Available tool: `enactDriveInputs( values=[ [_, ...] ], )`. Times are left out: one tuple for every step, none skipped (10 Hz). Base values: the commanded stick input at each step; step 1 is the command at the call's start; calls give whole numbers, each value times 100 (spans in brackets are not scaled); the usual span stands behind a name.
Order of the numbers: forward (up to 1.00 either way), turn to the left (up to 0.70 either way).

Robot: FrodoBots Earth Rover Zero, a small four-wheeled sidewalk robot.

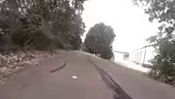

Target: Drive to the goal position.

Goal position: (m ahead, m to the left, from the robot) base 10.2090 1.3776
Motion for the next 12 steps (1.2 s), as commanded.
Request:
enactDriveInputs(
  values=[
    [70,0],
    [70,0],
    [70,0],
    [70,0],
    [70,0],
    [70,0],
    [70,0],
    [70,0],
    [70,0],
    [70,0],
    [70,0],
    [70,0]
  ],
)
